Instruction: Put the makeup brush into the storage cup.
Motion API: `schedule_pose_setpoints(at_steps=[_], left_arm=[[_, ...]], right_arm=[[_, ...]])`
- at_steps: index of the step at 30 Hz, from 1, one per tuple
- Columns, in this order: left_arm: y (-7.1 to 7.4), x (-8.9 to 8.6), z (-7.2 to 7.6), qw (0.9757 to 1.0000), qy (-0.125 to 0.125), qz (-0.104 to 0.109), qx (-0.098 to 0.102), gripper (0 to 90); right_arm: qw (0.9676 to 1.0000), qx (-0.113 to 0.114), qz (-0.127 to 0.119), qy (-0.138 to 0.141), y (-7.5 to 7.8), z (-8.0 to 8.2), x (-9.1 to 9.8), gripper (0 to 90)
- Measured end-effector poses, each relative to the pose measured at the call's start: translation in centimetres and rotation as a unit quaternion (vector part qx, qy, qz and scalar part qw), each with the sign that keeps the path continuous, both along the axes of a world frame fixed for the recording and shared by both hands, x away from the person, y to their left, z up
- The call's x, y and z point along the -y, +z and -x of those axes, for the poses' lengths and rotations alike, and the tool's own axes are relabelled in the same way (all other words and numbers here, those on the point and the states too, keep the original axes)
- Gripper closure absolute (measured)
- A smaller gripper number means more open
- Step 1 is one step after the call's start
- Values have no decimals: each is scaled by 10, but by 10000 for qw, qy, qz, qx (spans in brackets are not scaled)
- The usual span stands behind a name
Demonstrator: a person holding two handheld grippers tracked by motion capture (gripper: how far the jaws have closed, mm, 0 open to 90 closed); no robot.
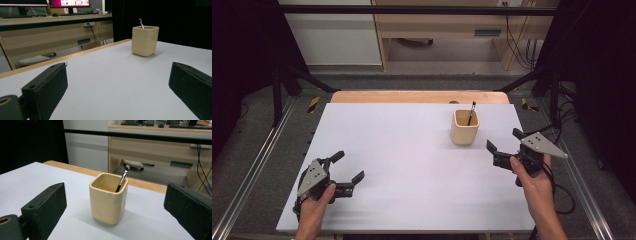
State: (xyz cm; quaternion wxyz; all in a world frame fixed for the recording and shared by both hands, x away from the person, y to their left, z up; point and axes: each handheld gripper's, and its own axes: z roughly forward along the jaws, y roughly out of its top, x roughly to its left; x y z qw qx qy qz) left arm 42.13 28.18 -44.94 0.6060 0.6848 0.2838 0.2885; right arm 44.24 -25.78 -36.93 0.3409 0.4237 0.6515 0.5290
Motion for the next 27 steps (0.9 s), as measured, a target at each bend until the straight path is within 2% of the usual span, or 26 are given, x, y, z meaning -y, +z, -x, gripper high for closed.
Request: schedule_pose_setpoints(at_steps=[6, 27], left_arm=[[-2, 1, 2, 10000, -24, -95, 8, 20], [-3, -3, 4, 10000, 4, -61, 7, 20]], right_arm=[[10000, -34, 12, 51, -9, 2, -2, 46], [9997, -41, 140, 181, -41, 13, -11, 49]])
